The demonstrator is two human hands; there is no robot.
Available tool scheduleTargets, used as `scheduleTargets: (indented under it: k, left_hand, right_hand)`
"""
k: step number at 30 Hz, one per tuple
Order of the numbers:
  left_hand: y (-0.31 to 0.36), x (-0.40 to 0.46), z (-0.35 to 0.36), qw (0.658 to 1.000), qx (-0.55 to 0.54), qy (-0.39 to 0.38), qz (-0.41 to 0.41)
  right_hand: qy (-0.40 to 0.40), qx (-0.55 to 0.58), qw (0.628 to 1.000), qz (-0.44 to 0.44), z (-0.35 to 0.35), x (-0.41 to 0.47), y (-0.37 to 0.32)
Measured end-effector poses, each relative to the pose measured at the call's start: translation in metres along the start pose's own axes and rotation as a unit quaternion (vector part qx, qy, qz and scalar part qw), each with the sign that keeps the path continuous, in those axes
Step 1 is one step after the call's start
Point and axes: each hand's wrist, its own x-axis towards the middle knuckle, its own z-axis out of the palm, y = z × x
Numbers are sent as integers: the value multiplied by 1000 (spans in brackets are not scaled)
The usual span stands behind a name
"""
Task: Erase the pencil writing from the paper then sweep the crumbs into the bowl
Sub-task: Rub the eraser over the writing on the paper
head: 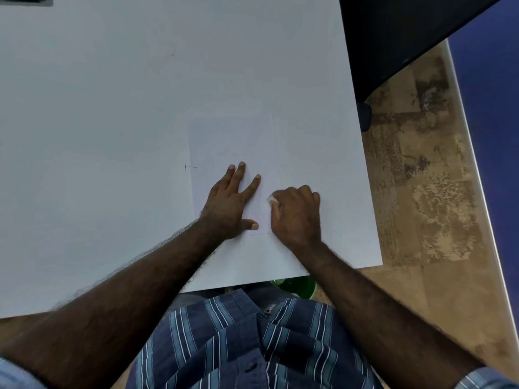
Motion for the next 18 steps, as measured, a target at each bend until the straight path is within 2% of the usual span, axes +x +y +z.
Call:
scheduleTargets:
  k: [2, 7, 8, 11, 13, 15, 18]
  left_hand:
    - [-1, -1, 1, 1000, -2, 4, 0]
    - [-2, 0, 1, 1000, 1, -1, 4]
    - [-1, 0, 1, 1000, 0, -2, 2]
    - [0, 0, 1, 1000, -3, 0, -2]
    - [-1, 0, 1, 1000, -4, 2, -2]
    - [-1, -1, 2, 1000, -2, 4, 0]
    - [-2, 0, 3, 1000, 1, 6, 6]
  right_hand:
    - [19, 15, 999, 28, -1, 5, 0]
    - [-47, 1, 995, -88, 4, -23, -16]
    - [-39, -2, 996, -79, 3, -20, -11]
    - [23, 29, 999, 19, -1, 2, 3]
    - [30, 50, 997, 44, -2, 10, 3]
    - [4, 55, 998, -5, 1, 6, -8]
    - [-51, -3, 992, -114, 5, -6, -18]
